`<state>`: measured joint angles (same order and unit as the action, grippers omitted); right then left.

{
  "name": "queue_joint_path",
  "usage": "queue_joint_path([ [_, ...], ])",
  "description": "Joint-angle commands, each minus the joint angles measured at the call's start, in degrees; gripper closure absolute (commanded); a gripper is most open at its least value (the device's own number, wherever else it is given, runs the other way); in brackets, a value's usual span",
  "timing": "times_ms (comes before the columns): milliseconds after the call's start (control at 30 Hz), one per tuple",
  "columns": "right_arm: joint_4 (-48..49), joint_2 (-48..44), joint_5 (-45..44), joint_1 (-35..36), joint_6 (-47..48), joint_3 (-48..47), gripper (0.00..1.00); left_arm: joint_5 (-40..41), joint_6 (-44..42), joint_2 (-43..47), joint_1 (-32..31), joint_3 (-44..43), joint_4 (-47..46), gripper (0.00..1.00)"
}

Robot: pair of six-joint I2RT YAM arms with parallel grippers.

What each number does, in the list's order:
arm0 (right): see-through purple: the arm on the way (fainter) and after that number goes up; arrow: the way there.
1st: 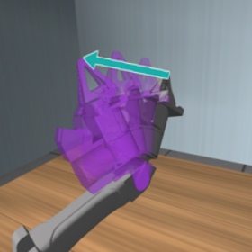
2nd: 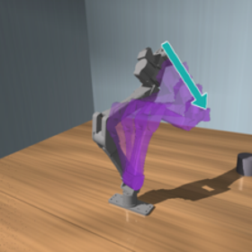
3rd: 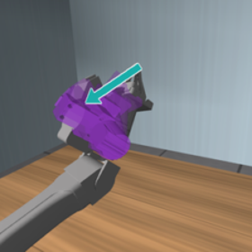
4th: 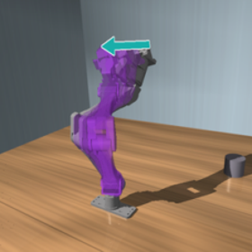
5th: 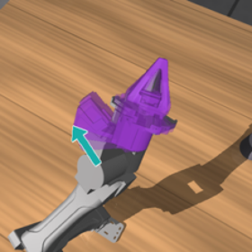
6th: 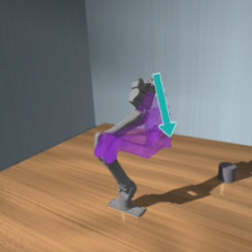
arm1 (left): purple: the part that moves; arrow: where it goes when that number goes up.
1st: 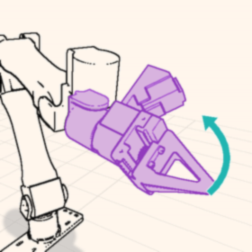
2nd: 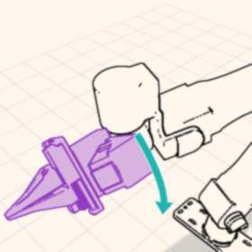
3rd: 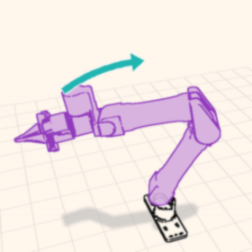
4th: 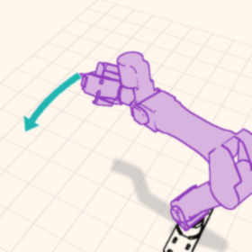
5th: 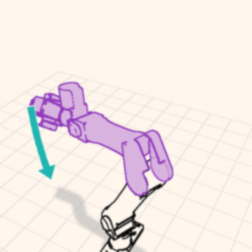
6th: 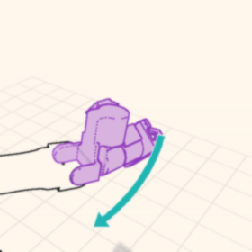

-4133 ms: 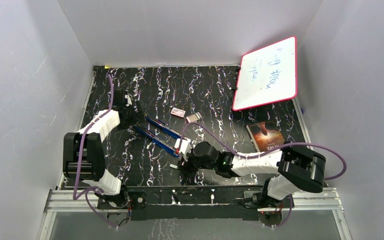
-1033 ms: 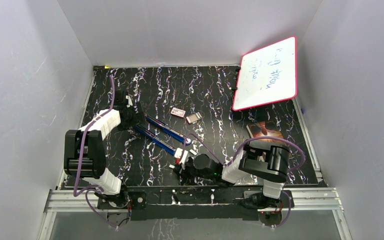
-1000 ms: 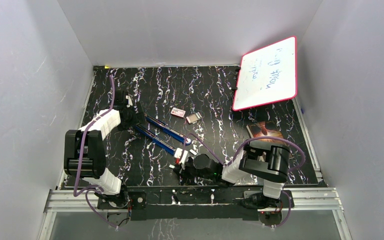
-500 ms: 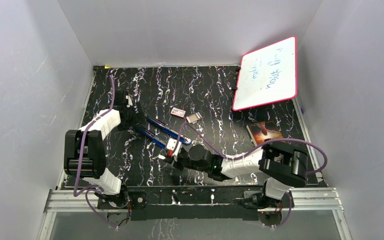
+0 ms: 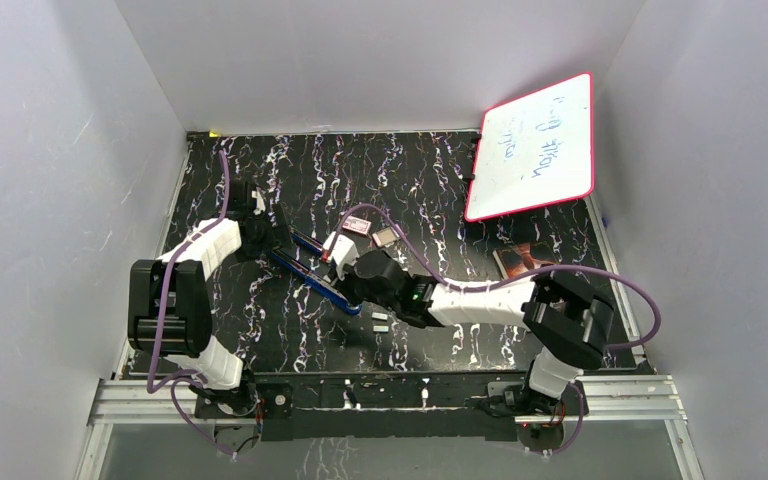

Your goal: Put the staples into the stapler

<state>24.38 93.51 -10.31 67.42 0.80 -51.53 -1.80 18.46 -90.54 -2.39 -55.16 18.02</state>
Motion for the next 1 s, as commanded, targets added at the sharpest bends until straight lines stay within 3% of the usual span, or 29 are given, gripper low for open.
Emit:
queue_joint_path([
  [0,-7.32,2.46,-1.84,-0.51,-3.2,-6.09,1.0,-0.68,0.0,1.51,0.37,-1.7,0.88,0.14],
  [567,-12.83,9.92,-2.88,-0.94,-8.34,-13.41,1.0,-0.83,-0.18,1.06,0.37,-2.05,1.1,0.14],
  [967,-12.66,10.59,-0.67,-2.26,-10.45,-13.43,1.0,-0.92,-0.26,0.83,0.37,-2.16,1.14,0.14],
])
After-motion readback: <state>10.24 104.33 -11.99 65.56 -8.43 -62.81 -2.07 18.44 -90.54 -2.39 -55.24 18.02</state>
